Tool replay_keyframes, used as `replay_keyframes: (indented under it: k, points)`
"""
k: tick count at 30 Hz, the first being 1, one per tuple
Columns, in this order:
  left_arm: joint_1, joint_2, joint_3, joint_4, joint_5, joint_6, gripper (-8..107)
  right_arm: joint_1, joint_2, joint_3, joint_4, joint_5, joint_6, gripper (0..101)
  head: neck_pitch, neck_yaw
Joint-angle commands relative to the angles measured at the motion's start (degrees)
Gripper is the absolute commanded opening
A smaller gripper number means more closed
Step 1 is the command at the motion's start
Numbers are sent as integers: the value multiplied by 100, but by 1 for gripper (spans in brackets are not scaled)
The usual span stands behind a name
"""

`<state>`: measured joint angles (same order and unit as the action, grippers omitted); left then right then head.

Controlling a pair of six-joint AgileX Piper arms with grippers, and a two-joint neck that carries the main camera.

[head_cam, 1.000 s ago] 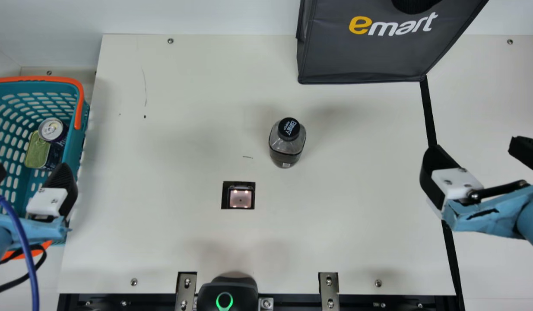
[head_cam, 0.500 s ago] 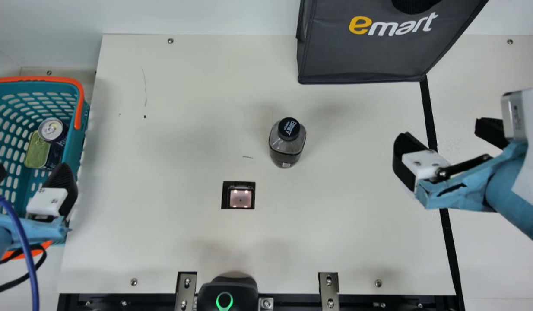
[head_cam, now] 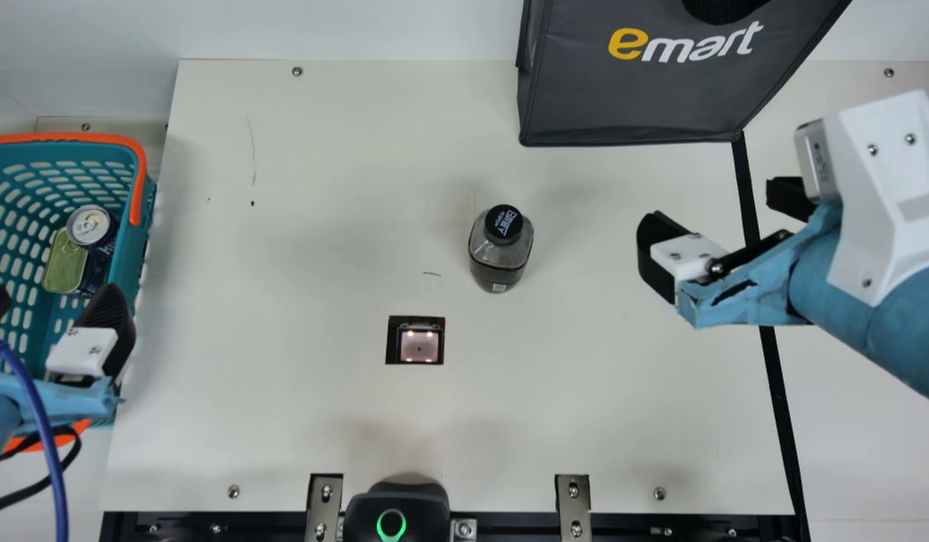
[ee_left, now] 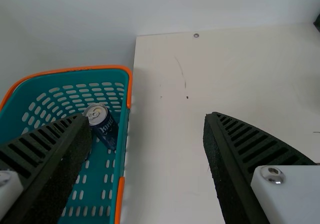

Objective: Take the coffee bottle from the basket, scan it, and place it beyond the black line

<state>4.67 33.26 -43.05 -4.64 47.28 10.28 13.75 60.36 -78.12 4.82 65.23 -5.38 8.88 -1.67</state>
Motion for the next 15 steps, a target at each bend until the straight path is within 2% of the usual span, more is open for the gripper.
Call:
replay_keyframes:
  k: [1,15]
  points:
    - [0,0,0,0,0,0,90,-8,60,-2,97,-37,-87,91,-96,9]
    - [0,0,0,0,0,0,90,80,573,-79,557,-245,-716,91,-96,9]
